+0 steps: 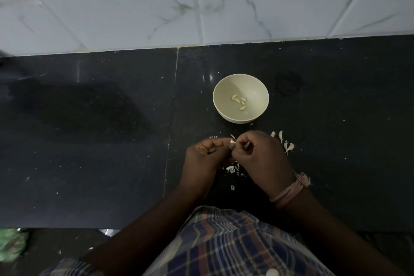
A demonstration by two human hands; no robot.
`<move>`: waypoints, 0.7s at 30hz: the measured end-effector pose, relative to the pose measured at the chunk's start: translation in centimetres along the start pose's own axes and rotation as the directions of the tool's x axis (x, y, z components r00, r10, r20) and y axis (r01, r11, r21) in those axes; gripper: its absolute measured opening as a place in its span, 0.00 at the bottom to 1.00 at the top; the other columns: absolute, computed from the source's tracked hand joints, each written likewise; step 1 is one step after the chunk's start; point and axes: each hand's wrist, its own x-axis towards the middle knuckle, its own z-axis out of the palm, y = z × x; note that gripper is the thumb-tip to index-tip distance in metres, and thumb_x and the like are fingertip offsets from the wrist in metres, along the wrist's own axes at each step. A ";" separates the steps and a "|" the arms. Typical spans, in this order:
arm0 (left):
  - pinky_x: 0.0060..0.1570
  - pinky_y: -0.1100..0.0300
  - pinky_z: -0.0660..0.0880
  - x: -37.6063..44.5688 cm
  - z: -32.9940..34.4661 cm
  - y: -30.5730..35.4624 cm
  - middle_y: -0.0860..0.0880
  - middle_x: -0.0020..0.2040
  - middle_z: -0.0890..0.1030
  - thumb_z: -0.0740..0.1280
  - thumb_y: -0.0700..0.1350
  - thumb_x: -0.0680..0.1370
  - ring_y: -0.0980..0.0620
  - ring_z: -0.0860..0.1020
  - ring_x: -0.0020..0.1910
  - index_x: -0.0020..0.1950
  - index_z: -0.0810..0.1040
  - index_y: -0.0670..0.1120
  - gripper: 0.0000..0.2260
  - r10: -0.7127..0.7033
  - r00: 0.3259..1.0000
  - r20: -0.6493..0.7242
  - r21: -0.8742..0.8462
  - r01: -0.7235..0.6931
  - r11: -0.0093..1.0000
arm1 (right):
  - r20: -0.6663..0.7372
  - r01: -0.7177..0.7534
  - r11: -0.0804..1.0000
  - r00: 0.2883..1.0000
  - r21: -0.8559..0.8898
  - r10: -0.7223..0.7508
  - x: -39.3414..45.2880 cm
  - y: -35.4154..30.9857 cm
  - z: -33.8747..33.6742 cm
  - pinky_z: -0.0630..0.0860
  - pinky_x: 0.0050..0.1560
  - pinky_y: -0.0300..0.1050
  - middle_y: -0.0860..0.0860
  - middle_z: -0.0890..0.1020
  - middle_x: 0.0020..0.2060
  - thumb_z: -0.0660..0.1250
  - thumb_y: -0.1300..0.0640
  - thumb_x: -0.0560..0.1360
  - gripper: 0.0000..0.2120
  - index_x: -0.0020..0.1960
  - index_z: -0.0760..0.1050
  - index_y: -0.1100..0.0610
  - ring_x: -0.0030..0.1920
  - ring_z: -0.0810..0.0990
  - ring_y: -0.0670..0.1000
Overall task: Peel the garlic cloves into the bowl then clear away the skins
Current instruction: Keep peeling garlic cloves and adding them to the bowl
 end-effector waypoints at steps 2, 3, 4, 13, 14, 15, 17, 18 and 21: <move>0.61 0.39 0.78 0.2 -0.1 -0.1 0.33 0.49 0.85 0.70 0.34 0.78 0.36 0.84 0.50 0.53 0.83 0.34 0.06 -0.004 1.000 0.023 0.016 0.004 1.000 | 0.013 -0.024 1.000 1.000 0.015 0.024 0.1 0.0 -0.2 0.78 0.39 0.44 0.46 0.81 0.35 0.74 0.60 0.71 0.02 0.41 0.81 0.56 0.35 0.79 0.45; 0.60 0.41 0.78 0.2 -0.1 -0.1 0.33 0.49 0.85 0.70 0.34 0.78 0.37 0.84 0.50 0.54 0.83 0.33 0.07 -0.003 0.999 0.033 0.021 0.003 1.000 | 0.021 -0.044 0.999 0.999 0.021 0.044 0.1 0.0 -0.3 0.77 0.38 0.43 0.46 0.81 0.34 0.74 0.60 0.71 0.03 0.40 0.81 0.56 0.35 0.79 0.45; 0.59 0.42 0.79 0.2 -0.1 -0.2 0.33 0.49 0.85 0.70 0.34 0.78 0.37 0.84 0.50 0.54 0.83 0.33 0.07 -0.002 0.999 0.041 0.021 0.001 1.000 | 0.029 -0.064 0.998 0.998 0.027 0.063 0.1 0.1 -0.4 0.76 0.37 0.41 0.46 0.81 0.33 0.74 0.59 0.71 0.03 0.40 0.81 0.56 0.34 0.79 0.44; 0.49 0.58 0.81 0.7 0.2 0.0 0.40 0.49 0.85 0.67 0.34 0.79 0.48 0.83 0.47 0.54 0.82 0.37 0.06 -0.100 0.985 0.139 -0.149 0.120 0.981 | 0.103 -0.300 0.930 0.953 0.214 0.284 -0.2 -0.3 -0.9 0.71 0.31 0.30 0.47 0.81 0.30 0.70 0.55 0.74 0.03 0.41 0.81 0.53 0.31 0.78 0.40; 0.48 0.59 0.81 0.7 0.2 0.0 0.41 0.49 0.85 0.66 0.34 0.79 0.48 0.83 0.46 0.53 0.82 0.37 0.06 -0.122 0.981 0.149 -0.169 0.147 0.975 | 0.109 -0.311 0.925 0.950 0.219 0.294 -0.2 -0.3 -0.9 0.71 0.31 0.31 0.47 0.81 0.30 0.70 0.56 0.74 0.03 0.42 0.81 0.53 0.30 0.77 0.40; 0.48 0.59 0.81 0.7 0.2 0.0 0.41 0.49 0.85 0.66 0.35 0.79 0.49 0.83 0.45 0.53 0.82 0.37 0.06 -0.142 0.977 0.158 -0.183 0.170 0.968 | 0.117 -0.318 0.923 0.947 0.216 0.299 -0.2 -0.2 -1.0 0.71 0.31 0.32 0.47 0.81 0.30 0.70 0.56 0.75 0.04 0.42 0.81 0.53 0.30 0.77 0.40; 0.47 0.60 0.81 0.7 0.2 0.1 0.41 0.48 0.85 0.69 0.38 0.77 0.50 0.84 0.45 0.53 0.82 0.37 0.08 -0.159 0.973 0.170 -0.192 0.191 0.963 | 0.143 -0.344 0.907 0.938 0.241 0.317 -0.2 0.0 -1.1 0.72 0.32 0.35 0.47 0.82 0.30 0.70 0.55 0.76 0.04 0.43 0.81 0.52 0.29 0.77 0.41; 0.47 0.61 0.81 0.7 0.2 0.1 0.41 0.48 0.85 0.70 0.38 0.76 0.50 0.84 0.45 0.54 0.82 0.37 0.09 -0.159 0.972 0.173 -0.195 0.192 0.962 | 0.160 -0.359 0.895 0.932 0.265 0.326 -0.2 0.1 -1.2 0.73 0.32 0.37 0.48 0.82 0.29 0.69 0.55 0.76 0.04 0.43 0.81 0.52 0.28 0.77 0.42; 0.45 0.63 0.81 0.7 0.3 0.3 0.42 0.45 0.85 0.69 0.36 0.77 0.52 0.83 0.43 0.53 0.82 0.37 0.07 -0.169 0.973 0.159 -0.230 0.203 0.952 | 0.204 -0.415 0.791 0.910 0.450 0.362 0.0 -0.1 -1.2 0.74 0.32 0.43 0.52 0.80 0.28 0.66 0.60 0.79 0.06 0.45 0.81 0.58 0.28 0.77 0.49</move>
